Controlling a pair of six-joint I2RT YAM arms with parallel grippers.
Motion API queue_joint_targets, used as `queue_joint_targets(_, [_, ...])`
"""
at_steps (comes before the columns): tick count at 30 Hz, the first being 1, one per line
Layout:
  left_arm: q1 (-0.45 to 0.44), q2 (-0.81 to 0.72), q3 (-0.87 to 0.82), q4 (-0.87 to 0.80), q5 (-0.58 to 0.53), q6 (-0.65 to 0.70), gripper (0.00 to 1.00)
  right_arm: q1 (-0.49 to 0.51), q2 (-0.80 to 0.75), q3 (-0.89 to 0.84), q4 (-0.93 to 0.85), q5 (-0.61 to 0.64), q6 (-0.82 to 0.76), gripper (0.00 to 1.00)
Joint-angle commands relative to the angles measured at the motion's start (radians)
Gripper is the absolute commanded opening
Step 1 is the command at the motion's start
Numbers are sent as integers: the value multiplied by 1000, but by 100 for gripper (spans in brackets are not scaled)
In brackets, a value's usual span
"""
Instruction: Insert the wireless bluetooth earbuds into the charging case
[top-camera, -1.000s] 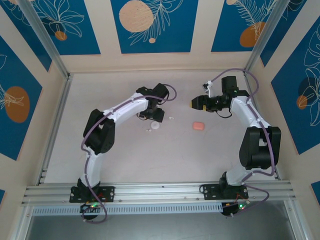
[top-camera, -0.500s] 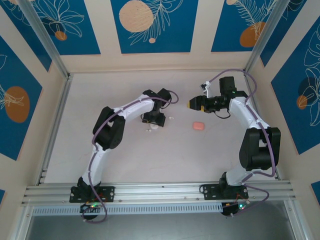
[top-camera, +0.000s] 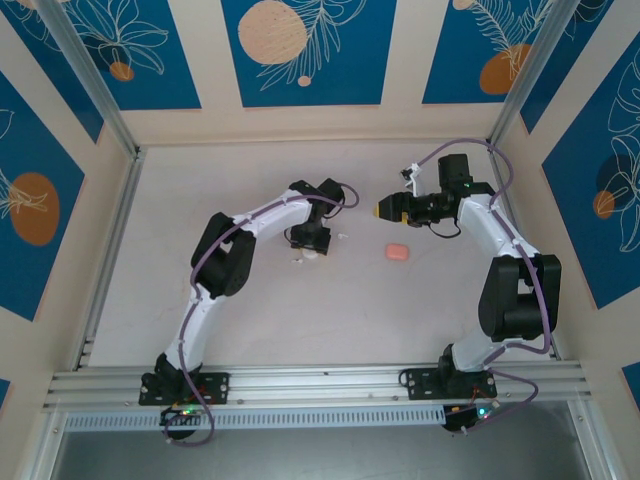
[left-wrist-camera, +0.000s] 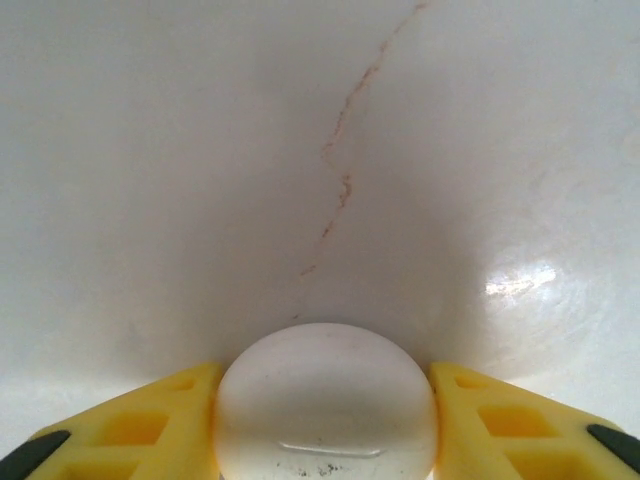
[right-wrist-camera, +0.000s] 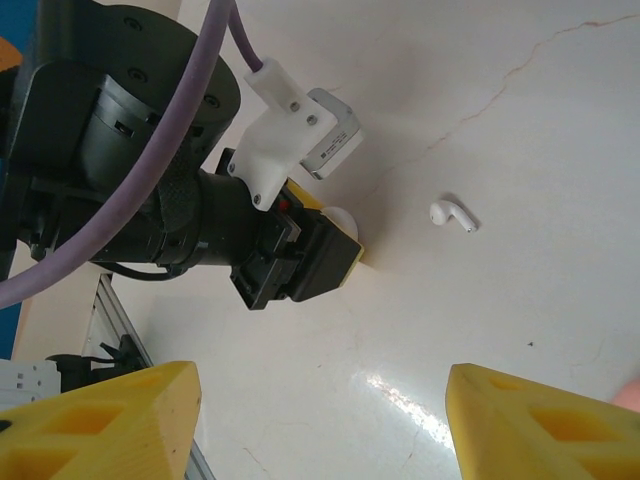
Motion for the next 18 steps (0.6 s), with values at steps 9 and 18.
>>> queue_joint_targets(9, [-32, -183, -109, 36, -62, 85, 36, -19, -55, -61, 65, -130, 55, 59])
queue_joint_targets(18, [-117, -492, -441, 403, 6, 398, 35, -45, -100, -112, 2, -183, 74, 54])
